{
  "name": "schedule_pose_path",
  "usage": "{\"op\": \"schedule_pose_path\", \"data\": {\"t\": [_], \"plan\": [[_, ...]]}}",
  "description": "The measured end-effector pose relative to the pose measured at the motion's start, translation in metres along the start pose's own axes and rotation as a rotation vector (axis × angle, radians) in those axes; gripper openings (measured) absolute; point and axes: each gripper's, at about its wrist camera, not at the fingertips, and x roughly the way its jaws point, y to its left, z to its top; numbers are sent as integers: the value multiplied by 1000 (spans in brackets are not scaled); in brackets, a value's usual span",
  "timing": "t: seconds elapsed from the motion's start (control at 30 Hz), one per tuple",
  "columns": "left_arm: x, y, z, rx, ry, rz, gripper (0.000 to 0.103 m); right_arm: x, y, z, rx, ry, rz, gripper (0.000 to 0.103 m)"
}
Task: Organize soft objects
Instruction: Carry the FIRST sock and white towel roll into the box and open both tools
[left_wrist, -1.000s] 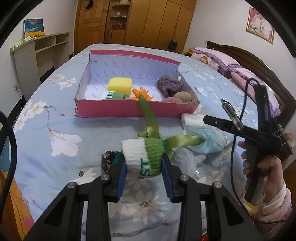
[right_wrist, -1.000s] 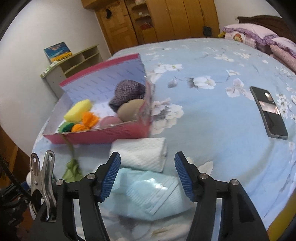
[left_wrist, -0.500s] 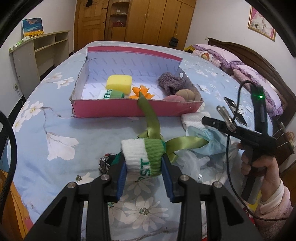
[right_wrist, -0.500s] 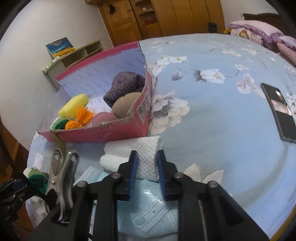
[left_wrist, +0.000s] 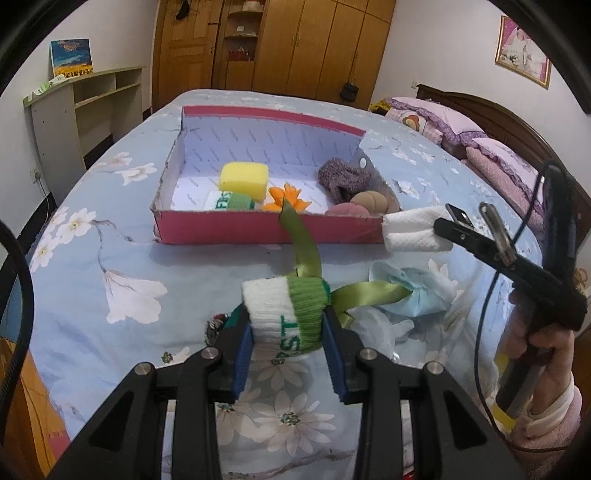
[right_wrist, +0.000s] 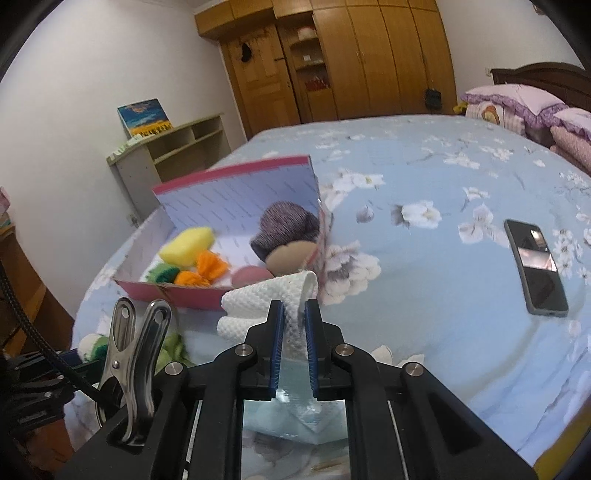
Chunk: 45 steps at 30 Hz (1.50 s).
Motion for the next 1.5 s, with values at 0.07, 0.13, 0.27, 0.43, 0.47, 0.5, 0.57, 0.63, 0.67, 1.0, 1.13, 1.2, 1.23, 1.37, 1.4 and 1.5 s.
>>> {"op": "schedule_pose_path", "data": {"t": [0.07,0.13,0.27,0.43,0.47,0.5,0.57,0.63,0.67,1.0,1.13,1.2,1.23,1.37,1.4,1.5], "plan": [[-3,0,3,3,-13,1,37,-5,4,3,-9,-14,6,13],[-5,1,6,5,-23,3,37,-10,9,6,-19,-28,13,13],[-7,3,15,4,-39,5,37,-15,17,10,-37,-45,23,13],[-8,7,30,3,-62,16,37,-15,22,15,-46,-54,34,13],[-8,8,32,4,-67,19,37,-14,24,16,-47,-55,38,13],[-8,8,34,5,-71,23,37,-14,24,17,-48,-57,41,13],[-6,10,40,6,-76,30,37,-13,25,18,-52,-59,45,13],[-4,11,45,5,-78,34,37,-11,27,20,-57,-61,51,13],[-2,13,49,4,-81,37,37,-10,28,21,-58,-61,53,13],[16,21,75,-8,-97,52,37,7,32,34,-53,-64,68,13],[28,26,85,-13,-96,60,37,20,32,39,-48,-54,77,13],[35,29,91,-19,-90,67,37,26,34,41,-49,-49,80,13],[39,30,94,-23,-88,68,37,29,35,42,-50,-46,83,13],[52,35,103,-32,-85,73,37,42,35,45,-46,-40,85,13],[55,36,105,-33,-83,75,37,45,36,46,-44,-38,86,13],[64,39,109,-39,-77,78,37,54,36,48,-38,-32,88,13]]}}
